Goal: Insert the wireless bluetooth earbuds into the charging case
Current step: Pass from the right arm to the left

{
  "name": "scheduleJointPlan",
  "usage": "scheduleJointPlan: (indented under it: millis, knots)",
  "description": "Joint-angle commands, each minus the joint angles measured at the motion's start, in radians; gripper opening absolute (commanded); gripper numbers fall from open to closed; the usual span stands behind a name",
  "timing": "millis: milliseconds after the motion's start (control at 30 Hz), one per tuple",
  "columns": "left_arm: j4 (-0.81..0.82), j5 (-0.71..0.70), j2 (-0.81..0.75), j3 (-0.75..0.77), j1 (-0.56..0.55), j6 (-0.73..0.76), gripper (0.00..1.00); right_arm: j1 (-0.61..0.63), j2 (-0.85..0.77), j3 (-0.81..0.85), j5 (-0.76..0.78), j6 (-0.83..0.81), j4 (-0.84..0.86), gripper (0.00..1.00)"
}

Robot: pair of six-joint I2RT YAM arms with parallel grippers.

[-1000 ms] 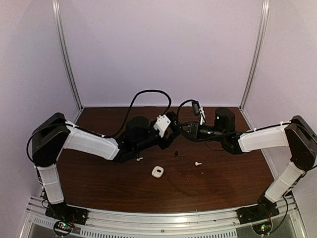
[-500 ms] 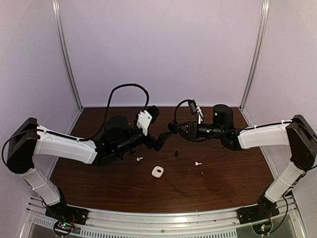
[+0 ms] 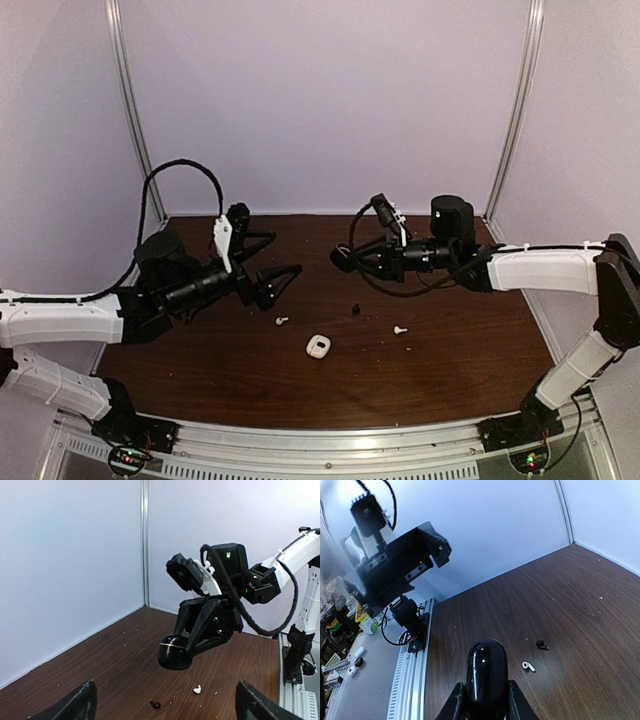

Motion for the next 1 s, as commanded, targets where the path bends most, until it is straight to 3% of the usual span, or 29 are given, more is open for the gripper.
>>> scheduleJointPlan:
  millis: [0,133,300,500,800,967]
  knots:
    - [-0.106,0.186,0.017,0.058,0.092,-0.044,0.97,0.035,-0.045,0.064,-0.072,-0.129,-0.095,0.14]
    - [-0.078,0.515,0.057,0.059,0.114,0.043,0.93,0.086,-0.045,0.102,-0.087,-0.183,-0.179,0.14]
    - [-0.091,0.636,0.168,0.098,0.113,0.086,0.80,0.137,-0.036,0.147,-0.063,-0.258,-0.285,0.14]
    - [-0.051,0.682,0.262,0.123,0.100,0.091,0.63,0.179,-0.026,0.181,-0.051,-0.300,-0.352,0.14]
    - [-0.032,0.604,0.258,0.129,0.051,0.130,0.56,0.209,-0.006,0.210,-0.013,-0.323,-0.412,0.13]
    - [-0.033,0.597,0.265,0.138,0.045,0.136,0.46,0.214,0.002,0.222,-0.009,-0.328,-0.425,0.13]
